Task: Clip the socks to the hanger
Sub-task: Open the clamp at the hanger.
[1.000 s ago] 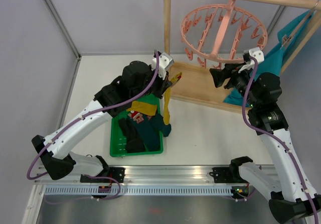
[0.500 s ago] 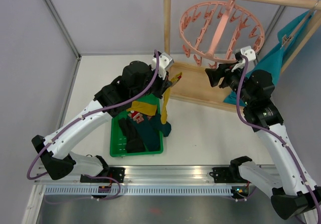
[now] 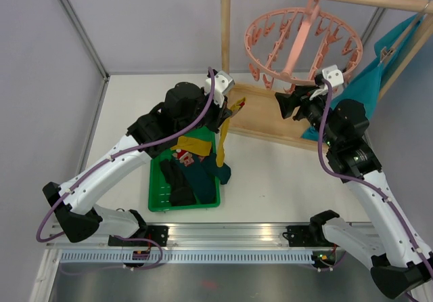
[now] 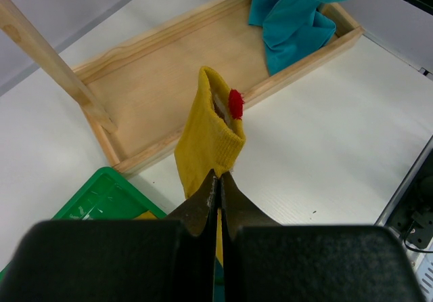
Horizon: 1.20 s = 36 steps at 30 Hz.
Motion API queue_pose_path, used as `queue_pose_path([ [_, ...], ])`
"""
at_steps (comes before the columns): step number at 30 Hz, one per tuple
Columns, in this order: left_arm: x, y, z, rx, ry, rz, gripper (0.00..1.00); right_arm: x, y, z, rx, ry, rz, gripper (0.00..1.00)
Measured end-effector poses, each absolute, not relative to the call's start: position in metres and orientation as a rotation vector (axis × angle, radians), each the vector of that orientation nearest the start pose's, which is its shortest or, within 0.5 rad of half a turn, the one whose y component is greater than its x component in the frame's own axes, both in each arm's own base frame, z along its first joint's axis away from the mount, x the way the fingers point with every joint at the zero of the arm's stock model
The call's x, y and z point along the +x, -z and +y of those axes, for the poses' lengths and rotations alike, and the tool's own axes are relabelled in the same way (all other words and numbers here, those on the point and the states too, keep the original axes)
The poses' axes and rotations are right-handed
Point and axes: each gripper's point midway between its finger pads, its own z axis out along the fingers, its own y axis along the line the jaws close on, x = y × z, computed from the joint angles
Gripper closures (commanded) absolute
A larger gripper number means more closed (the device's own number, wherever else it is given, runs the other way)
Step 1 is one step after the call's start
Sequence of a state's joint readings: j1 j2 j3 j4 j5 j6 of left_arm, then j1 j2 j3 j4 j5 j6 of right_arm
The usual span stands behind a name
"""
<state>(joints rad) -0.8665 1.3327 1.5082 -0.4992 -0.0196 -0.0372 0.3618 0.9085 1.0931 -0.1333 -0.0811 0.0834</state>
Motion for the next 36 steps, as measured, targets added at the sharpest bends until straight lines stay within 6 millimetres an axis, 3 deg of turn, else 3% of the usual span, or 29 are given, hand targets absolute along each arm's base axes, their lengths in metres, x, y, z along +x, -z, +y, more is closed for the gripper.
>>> queue_pose_path([
  [10,0.268,-0.353,-0.313,0.769,0.592,1.78,0.98,0.32,-0.389,0.134,-0.277,-0.362,1.521,0.39],
  [22,0.265,-0.353,-0.315,0.781,0.607,1.777,0.98,0.327,-0.387,0.135,-0.262,-0.343,1.525,0.59],
  [36,0.258,-0.336,-0.357,0.858,0.689,1.766,0.98,0.324,-0.393,0.132,-0.175,-0.383,1.552,0.86],
])
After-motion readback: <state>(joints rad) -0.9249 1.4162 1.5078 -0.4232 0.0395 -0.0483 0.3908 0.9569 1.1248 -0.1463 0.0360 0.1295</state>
